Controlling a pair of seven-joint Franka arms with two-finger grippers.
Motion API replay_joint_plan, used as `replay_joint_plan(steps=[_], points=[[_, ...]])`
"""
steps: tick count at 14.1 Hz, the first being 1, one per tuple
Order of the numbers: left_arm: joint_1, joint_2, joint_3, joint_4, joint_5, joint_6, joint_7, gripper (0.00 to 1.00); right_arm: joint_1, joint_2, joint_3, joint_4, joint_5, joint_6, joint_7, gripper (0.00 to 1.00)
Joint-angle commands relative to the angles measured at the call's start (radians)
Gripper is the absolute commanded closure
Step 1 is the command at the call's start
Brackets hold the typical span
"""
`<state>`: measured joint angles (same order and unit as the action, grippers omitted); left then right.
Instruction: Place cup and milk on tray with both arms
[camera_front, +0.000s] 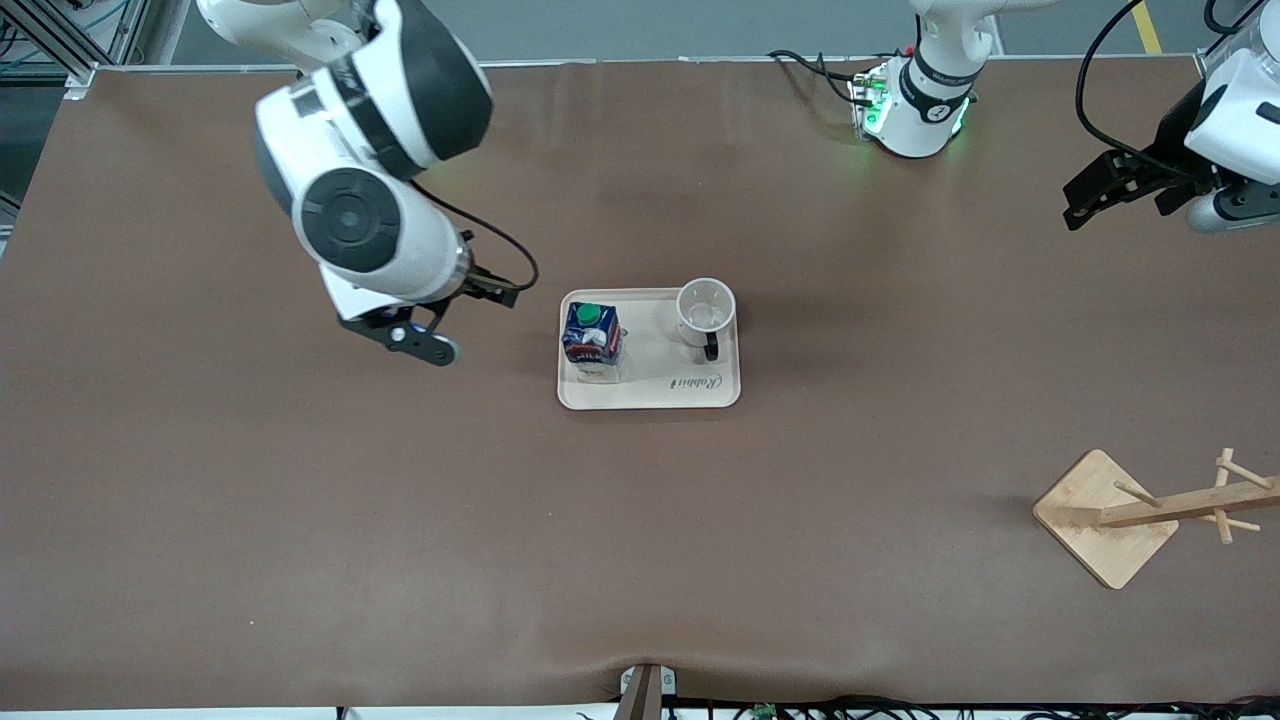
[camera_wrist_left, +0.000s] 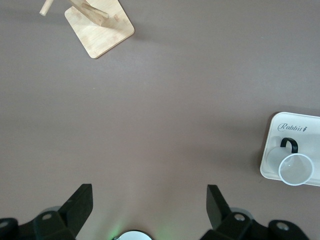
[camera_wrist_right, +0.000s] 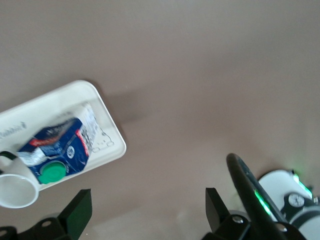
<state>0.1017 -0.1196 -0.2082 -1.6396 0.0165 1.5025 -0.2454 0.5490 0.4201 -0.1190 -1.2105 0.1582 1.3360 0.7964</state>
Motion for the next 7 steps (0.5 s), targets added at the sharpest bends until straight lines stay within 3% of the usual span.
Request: replay_joint_plan(steps=[1, 4, 7], points=[[0.006, -0.009, 0.007, -0.009, -0.012, 0.012, 0.017, 0.00, -0.087, -0.007, 0.004, 0.115, 0.024, -0.029, -0.082, 0.00], [0.003, -0.009, 0.004, -0.013, -0.012, -0.008, 0.017, 0.00, -0.184, -0.017, 0.007, 0.175, 0.023, -0.037, -0.089, 0.00], [0.003, -0.011, 0.003, -0.013, -0.013, -0.010, 0.017, 0.00, -0.329, -0.125, 0.002, 0.103, 0.021, -0.064, -0.277, 0.00]])
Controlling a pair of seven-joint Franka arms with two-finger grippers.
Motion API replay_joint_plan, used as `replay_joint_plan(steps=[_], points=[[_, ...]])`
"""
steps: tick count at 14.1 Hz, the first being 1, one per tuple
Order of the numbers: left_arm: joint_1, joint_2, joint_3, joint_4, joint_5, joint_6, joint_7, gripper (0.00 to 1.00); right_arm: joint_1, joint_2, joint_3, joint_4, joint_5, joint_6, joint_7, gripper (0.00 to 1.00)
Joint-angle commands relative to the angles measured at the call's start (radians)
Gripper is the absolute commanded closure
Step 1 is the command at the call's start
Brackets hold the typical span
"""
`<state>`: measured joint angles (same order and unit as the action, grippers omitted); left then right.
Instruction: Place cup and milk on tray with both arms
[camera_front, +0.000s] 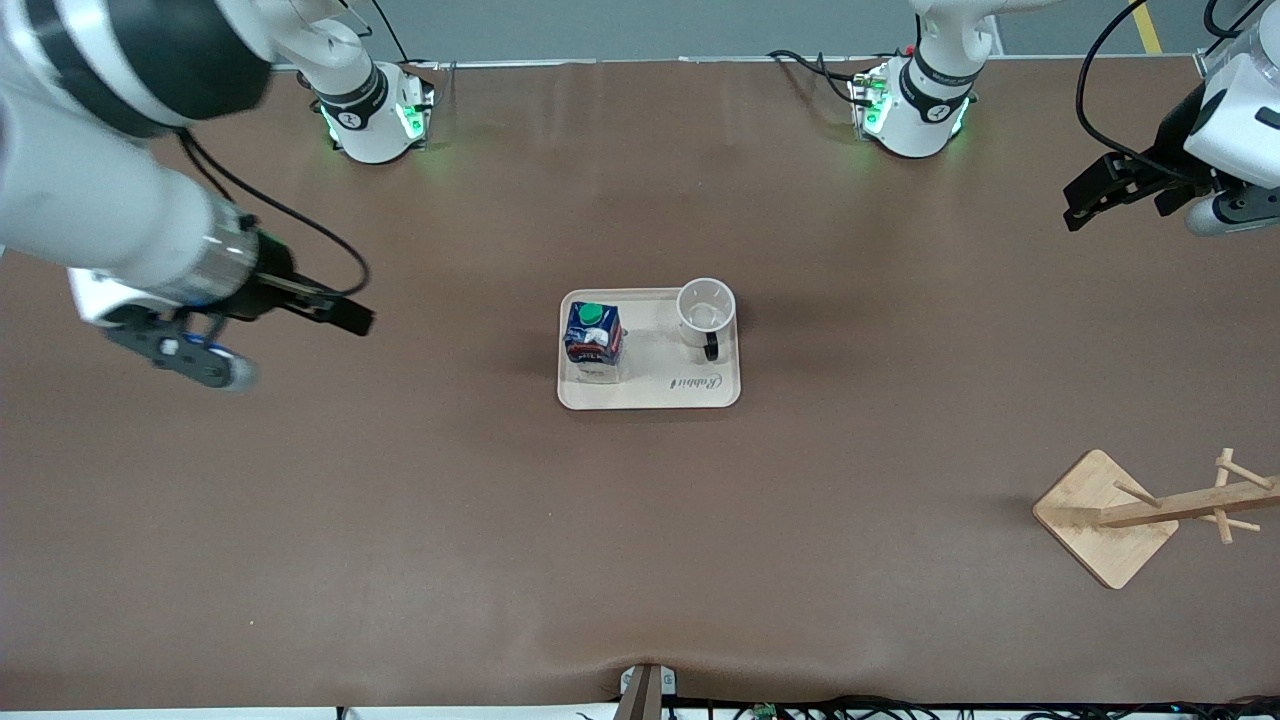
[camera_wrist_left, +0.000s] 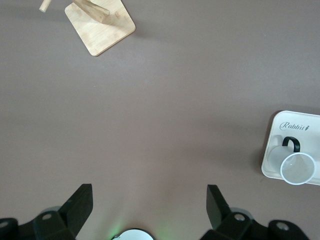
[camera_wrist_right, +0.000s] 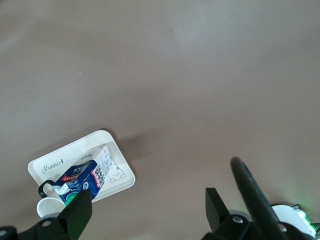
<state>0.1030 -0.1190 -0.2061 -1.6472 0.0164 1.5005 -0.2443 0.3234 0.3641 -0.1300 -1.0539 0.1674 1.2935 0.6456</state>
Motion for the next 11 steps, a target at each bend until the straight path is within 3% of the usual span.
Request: replay_joint_plan(steps=[1, 4, 7, 8, 9, 11], points=[[0.003, -0.011, 0.001, -0.005, -0.012, -0.009, 0.016, 0.00, -0.145, -0.097, 0.012, -0.084, 0.011, -0.020, -0.244, 0.00], [0.010, -0.013, 0.007, -0.003, -0.009, -0.028, 0.013, 0.00, -0.201, -0.229, 0.009, -0.297, -0.112, 0.068, -0.406, 0.00], [0.027, -0.002, 0.005, 0.001, -0.009, -0.026, 0.016, 0.00, -0.221, -0.494, 0.009, -0.713, -0.140, 0.329, -0.479, 0.00], [0.029, -0.001, 0.005, 0.001, -0.010, -0.028, 0.016, 0.00, -0.231, -0.534, 0.001, -0.762, -0.140, 0.342, -0.565, 0.00], [0.033, -0.002, 0.005, 0.000, -0.010, -0.031, 0.016, 0.00, -0.248, -0.534, -0.002, -0.753, -0.140, 0.270, -0.657, 0.00], [0.034, -0.005, 0.005, 0.001, -0.010, -0.040, 0.016, 0.00, -0.248, -0.490, -0.003, -0.657, -0.146, 0.248, -0.704, 0.00]])
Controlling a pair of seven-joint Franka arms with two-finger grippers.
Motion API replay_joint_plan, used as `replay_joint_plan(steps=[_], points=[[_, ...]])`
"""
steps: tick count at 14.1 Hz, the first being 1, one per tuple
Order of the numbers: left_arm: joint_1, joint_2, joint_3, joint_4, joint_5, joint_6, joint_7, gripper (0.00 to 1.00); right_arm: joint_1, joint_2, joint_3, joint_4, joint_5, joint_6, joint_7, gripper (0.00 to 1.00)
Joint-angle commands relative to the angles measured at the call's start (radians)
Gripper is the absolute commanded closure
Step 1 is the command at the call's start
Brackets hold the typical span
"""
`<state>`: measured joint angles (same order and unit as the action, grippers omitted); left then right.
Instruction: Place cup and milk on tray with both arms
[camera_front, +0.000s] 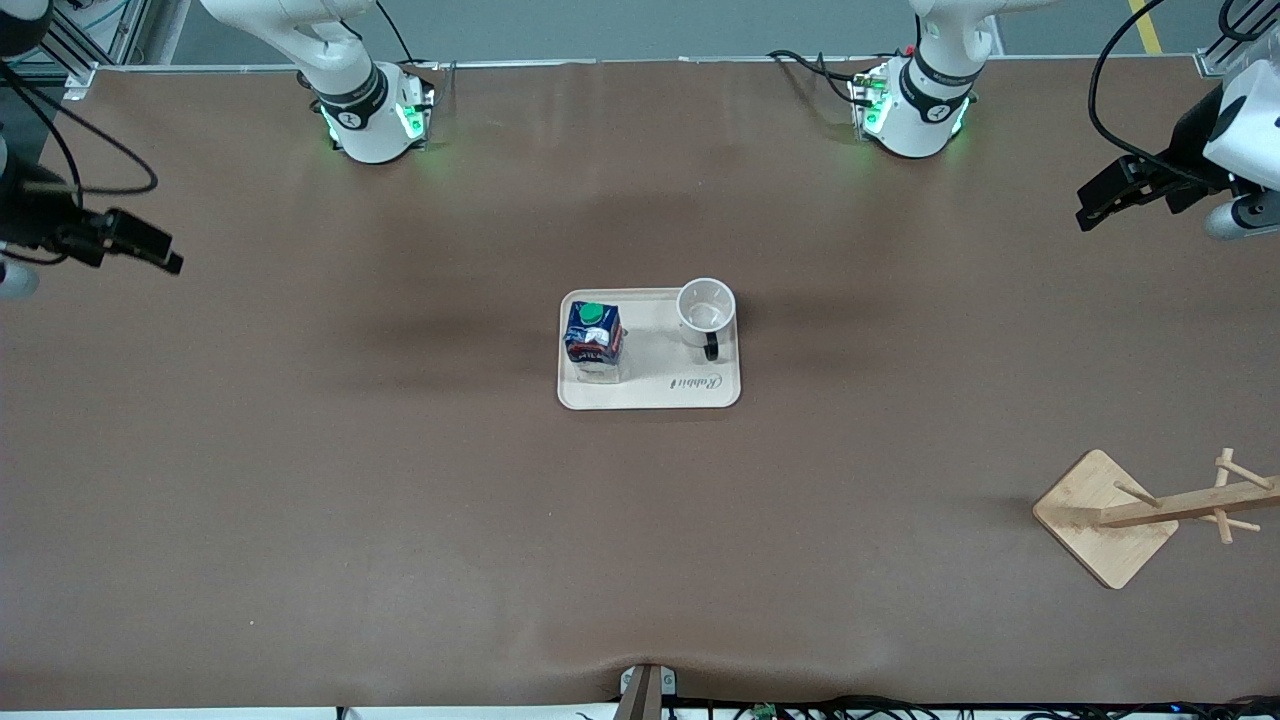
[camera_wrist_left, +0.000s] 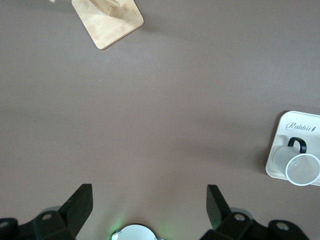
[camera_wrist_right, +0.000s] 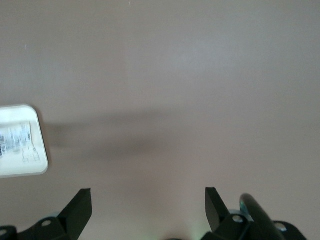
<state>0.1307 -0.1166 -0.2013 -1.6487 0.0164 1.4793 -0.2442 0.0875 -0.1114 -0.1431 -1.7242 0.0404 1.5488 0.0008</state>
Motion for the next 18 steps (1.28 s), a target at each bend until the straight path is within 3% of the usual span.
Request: replay_joint_plan(steps=[1, 5, 7, 10, 14, 18], points=[[0.006, -0.009, 0.000, 0.004, -0.010, -0.020, 0.016, 0.00, -0.017, -0.001, 0.010, 0.049, -0.024, -0.018, -0.058, 0.00], [0.004, -0.005, -0.001, 0.004, -0.010, -0.019, 0.016, 0.00, -0.044, 0.030, 0.008, 0.101, -0.019, -0.013, -0.067, 0.00], [0.003, 0.000, -0.001, 0.004, -0.012, -0.020, 0.017, 0.00, -0.048, 0.108, 0.010, 0.210, -0.017, -0.033, -0.073, 0.00], [0.003, 0.002, -0.003, 0.006, -0.012, -0.020, 0.019, 0.00, -0.106, 0.128, 0.010, 0.219, -0.016, -0.035, -0.264, 0.00], [0.004, 0.031, -0.003, 0.041, -0.012, -0.020, 0.036, 0.00, -0.029, 0.124, 0.017, 0.221, -0.030, -0.074, 0.003, 0.00], [0.003, 0.026, -0.006, 0.037, -0.012, -0.020, 0.036, 0.00, -0.023, 0.113, 0.013, 0.213, -0.037, -0.091, 0.010, 0.00]])
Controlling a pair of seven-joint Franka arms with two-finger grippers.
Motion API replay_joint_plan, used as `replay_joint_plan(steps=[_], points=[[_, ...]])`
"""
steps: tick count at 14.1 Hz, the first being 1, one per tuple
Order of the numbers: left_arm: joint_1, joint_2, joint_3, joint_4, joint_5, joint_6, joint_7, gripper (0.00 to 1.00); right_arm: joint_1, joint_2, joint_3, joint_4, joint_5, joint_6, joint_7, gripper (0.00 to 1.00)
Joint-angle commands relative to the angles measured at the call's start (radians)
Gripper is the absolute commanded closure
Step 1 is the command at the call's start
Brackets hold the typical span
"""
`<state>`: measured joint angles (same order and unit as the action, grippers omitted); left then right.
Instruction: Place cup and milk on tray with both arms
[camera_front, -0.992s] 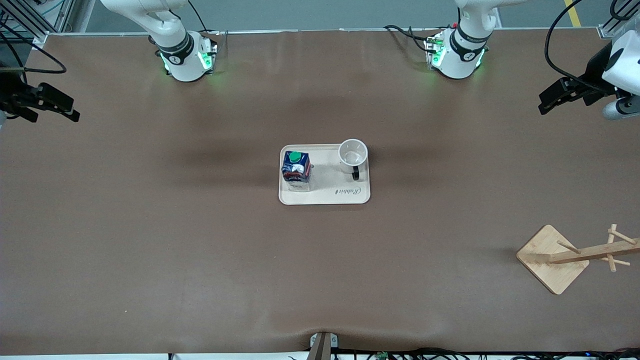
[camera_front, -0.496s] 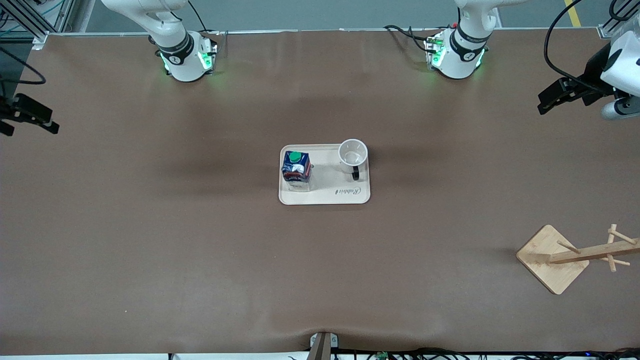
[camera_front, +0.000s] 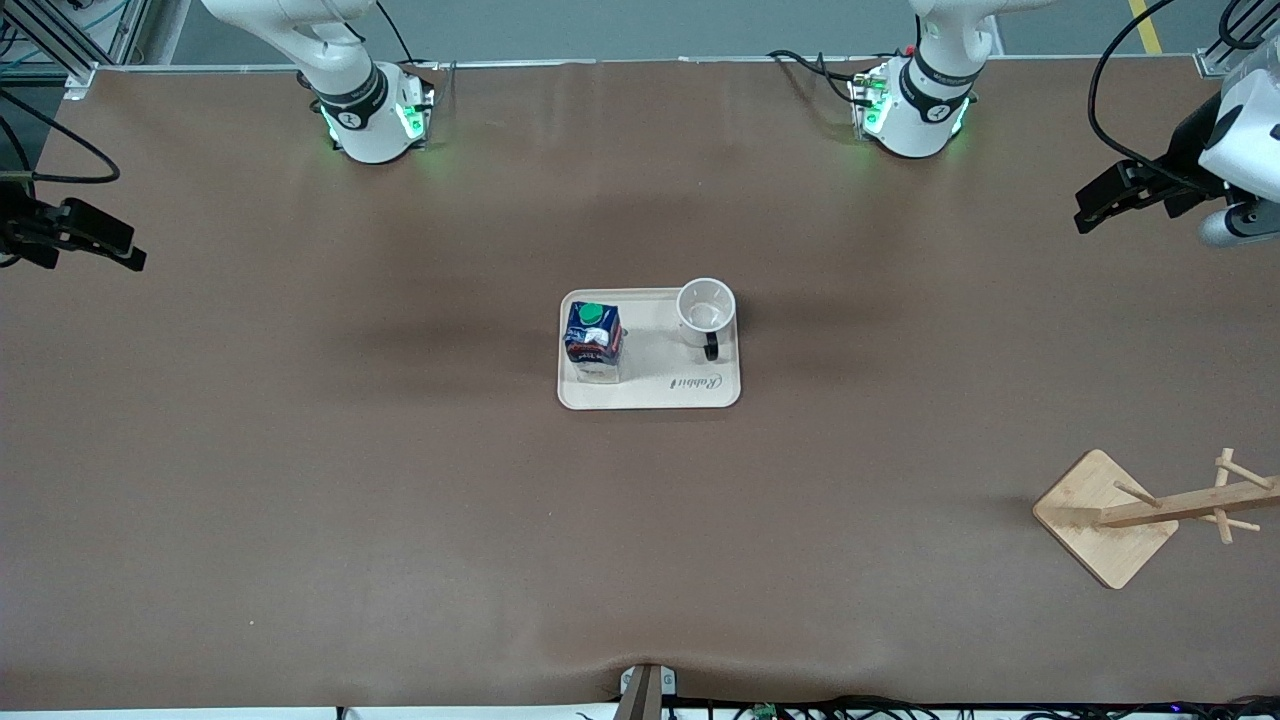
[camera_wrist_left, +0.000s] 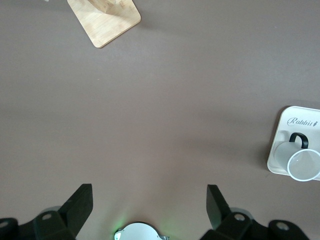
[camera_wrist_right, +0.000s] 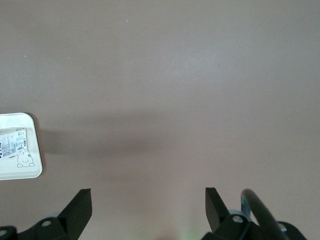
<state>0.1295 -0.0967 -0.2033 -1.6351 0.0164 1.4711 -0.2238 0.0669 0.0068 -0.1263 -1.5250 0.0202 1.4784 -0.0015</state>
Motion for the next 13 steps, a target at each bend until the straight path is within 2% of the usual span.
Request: replay_joint_plan(steps=[1, 8, 13], points=[[0.004, 0.003, -0.004, 0.023, -0.012, -0.012, 0.015, 0.00, 0.005, -0.022, -0.001, -0.004, -0.017, -0.021, 0.012, 0.00], [-0.002, 0.002, -0.015, 0.027, -0.012, 0.006, 0.012, 0.00, 0.014, -0.041, -0.003, -0.023, -0.017, -0.013, -0.002, 0.00], [0.005, -0.003, -0.010, 0.032, -0.023, 0.025, 0.009, 0.00, 0.005, -0.039, -0.004, -0.021, -0.017, -0.010, -0.120, 0.00]])
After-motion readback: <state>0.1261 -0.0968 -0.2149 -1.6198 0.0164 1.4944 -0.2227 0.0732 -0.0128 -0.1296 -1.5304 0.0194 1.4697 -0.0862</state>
